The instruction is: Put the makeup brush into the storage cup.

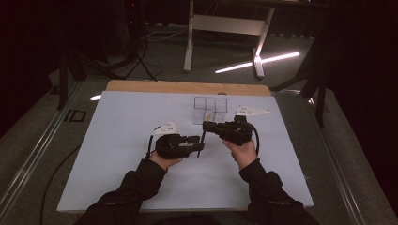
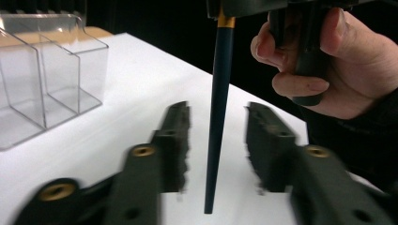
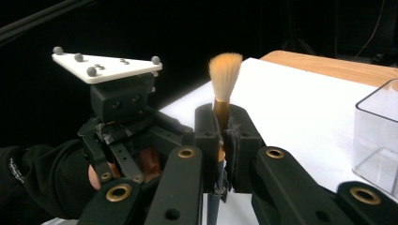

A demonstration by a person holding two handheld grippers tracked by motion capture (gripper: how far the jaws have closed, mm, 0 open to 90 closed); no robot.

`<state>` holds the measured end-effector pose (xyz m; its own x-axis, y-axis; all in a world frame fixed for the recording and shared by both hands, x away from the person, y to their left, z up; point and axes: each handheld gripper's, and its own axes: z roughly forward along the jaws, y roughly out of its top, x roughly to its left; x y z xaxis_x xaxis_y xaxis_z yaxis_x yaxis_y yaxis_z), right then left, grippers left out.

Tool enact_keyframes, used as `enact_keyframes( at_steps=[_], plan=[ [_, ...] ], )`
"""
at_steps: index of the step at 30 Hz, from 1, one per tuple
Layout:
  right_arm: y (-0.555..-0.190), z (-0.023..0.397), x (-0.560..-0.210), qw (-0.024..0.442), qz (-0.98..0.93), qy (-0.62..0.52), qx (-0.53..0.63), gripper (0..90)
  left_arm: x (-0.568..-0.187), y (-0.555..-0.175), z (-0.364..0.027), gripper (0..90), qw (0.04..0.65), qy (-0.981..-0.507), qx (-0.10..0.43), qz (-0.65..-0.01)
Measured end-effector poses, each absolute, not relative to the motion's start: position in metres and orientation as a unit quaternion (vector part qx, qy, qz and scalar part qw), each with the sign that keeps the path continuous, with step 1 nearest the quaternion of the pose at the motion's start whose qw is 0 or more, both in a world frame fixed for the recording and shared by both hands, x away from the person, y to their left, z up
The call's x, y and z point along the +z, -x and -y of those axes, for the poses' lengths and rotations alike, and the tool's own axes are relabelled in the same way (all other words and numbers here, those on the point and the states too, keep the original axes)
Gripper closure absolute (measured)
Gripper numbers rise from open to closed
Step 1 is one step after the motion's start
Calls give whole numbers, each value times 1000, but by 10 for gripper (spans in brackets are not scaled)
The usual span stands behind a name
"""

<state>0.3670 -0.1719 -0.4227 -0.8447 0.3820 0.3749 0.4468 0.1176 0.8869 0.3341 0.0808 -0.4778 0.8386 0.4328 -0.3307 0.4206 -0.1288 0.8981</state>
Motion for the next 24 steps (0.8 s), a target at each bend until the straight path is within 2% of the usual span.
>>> enact_keyframes(
  at_steps=[3,4,9,12,16,17,21,24],
  plan=[
    [-367,171,-421,26,749,274,-603,847,-475,-333,-82,539,596,-753,12,-280],
    [-367,171,-419,28,748,271,-605,847,-474,-333,-82,503,594,-753,18,-282],
    [-367,170,-415,23,753,264,-603,846,-466,-330,-86,435,591,-758,33,-275],
    [-368,169,-411,20,756,258,-601,847,-461,-329,-90,423,593,-755,34,-279],
    [-369,169,-404,12,763,246,-597,846,-454,-327,-96,321,589,-756,36,-283],
    [-369,169,-404,12,763,246,-597,846,-453,-327,-97,321,587,-755,43,-287],
    [-371,170,-396,6,767,240,-596,846,-448,-327,-108,185,570,-758,34,-315],
    [-372,170,-391,1,770,236,-593,846,-447,-325,-113,143,568,-756,40,-321]
  ],
)
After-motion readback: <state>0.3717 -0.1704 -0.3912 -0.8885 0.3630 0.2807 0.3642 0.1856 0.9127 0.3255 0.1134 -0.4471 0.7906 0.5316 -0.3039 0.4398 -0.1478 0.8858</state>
